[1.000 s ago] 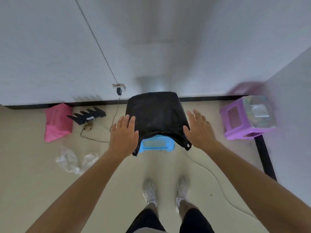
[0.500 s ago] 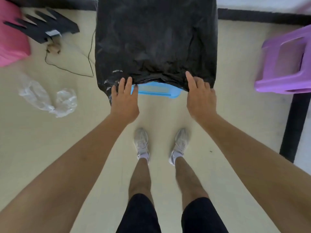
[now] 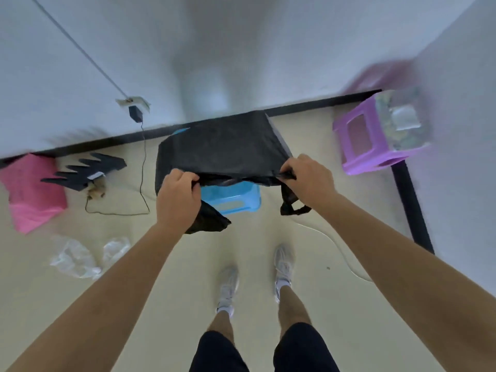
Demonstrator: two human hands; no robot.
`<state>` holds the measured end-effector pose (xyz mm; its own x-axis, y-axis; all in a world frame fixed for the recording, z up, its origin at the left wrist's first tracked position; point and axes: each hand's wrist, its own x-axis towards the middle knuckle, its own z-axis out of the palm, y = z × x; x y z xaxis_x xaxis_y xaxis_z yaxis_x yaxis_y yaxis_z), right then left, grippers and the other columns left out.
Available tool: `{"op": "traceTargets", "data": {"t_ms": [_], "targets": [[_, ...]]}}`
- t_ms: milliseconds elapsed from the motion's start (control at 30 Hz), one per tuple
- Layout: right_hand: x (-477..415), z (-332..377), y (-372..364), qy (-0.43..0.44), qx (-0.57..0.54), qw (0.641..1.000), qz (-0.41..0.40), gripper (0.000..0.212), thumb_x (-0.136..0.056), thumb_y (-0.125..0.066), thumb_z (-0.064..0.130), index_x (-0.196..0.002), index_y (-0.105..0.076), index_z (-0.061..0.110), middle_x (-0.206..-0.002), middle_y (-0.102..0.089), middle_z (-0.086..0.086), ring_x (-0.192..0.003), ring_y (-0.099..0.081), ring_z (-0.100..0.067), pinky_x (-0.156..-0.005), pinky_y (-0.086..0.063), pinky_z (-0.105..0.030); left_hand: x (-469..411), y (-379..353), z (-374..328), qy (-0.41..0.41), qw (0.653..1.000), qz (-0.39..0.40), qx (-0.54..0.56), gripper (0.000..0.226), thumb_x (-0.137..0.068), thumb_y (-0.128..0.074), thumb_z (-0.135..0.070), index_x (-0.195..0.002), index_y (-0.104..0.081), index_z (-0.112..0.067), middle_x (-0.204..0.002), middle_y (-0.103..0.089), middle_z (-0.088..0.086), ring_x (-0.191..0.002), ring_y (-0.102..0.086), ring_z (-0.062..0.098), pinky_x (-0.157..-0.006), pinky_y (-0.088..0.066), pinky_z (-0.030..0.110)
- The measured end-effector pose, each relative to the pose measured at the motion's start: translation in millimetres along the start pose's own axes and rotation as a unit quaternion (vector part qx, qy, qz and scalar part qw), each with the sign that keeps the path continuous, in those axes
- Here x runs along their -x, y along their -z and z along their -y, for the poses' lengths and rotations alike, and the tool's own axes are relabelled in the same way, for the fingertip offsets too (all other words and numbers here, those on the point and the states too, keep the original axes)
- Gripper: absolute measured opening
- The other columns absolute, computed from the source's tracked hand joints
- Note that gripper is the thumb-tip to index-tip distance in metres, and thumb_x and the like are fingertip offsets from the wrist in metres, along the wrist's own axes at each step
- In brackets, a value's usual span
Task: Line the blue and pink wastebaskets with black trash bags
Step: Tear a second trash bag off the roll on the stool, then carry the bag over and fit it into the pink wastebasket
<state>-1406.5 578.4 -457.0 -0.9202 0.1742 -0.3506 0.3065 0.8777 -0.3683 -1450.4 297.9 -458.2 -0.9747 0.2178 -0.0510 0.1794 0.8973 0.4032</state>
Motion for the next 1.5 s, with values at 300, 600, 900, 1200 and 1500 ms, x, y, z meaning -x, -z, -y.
{"op": "traceTargets", "data": {"t_ms": [300, 600, 900, 1200, 1500], "targets": [[236, -13, 103, -0.108, 0.049, 0.982, -0.146, 0.026, -0.099, -0.044, 0.047, -0.116, -0.055, 0.03, -0.087, -0.07, 0.002, -0.076, -0.066, -0.025, -0.061, -0.047, -0.033, 37, 83, -145, -0.27, 0.962, 0.006, 0.027, 0.011, -0.086, -0.065, -0.016, -0.096, -0.066, -0.012, -0.083, -0.057, 0.01, -0.079, -0.055, 0.031, -0.069, -0.044, 0.041], [537, -50, 116, -0.276, 0.203, 0.931, -0.124, 0.032, -0.086, -0.062, 0.008, -0.114, -0.054, 0.022, -0.124, -0.046, -0.007, -0.049, -0.039, -0.021, -0.045, -0.04, -0.032, 189, 109, -356, -0.653, 0.748, 0.039, -0.115, 0.048, -0.072, -0.071, -0.003, -0.118, -0.059, -0.009, -0.09, -0.053, 0.018, -0.078, -0.052, 0.036, -0.065, -0.046, 0.044], [852, -17, 11, -0.649, 0.07, 0.71, -0.265, 0.045, -0.089, -0.05, 0.048, -0.129, -0.046, 0.027, -0.096, -0.059, 0.0, -0.07, -0.063, -0.026, -0.053, -0.038, -0.031, 492, 104, -447, -0.835, 0.543, 0.043, -0.076, 0.073, -0.065, -0.077, -0.012, -0.133, -0.05, -0.014, -0.102, -0.05, 0.018, -0.089, -0.051, 0.037, -0.079, -0.046, 0.051], [1165, 79, -141, -0.79, 0.056, 0.571, -0.217, 0.086, -0.074, -0.071, 0.027, -0.147, -0.026, 0.028, -0.108, -0.054, -0.007, -0.089, -0.056, -0.025, -0.078, -0.042, -0.035, 867, 99, -429, -0.857, 0.487, 0.167, 0.032, 0.08, -0.083, -0.037, -0.075, -0.127, -0.051, -0.011, -0.117, -0.059, 0.01, -0.106, -0.055, 0.033, -0.09, -0.042, 0.05], [1389, 130, -260, -0.874, -0.044, 0.322, -0.36, 0.048, -0.092, -0.046, 0.042, -0.135, -0.037, 0.023, -0.109, -0.054, -0.009, -0.093, -0.062, -0.037, -0.069, -0.046, -0.039, 1186, 117, -408, -0.914, 0.296, 0.267, 0.073, 0.063, -0.087, -0.019, -0.051, -0.109, -0.061, -0.01, -0.107, -0.066, 0.006, -0.107, -0.056, 0.029, -0.089, -0.039, 0.045]]}}
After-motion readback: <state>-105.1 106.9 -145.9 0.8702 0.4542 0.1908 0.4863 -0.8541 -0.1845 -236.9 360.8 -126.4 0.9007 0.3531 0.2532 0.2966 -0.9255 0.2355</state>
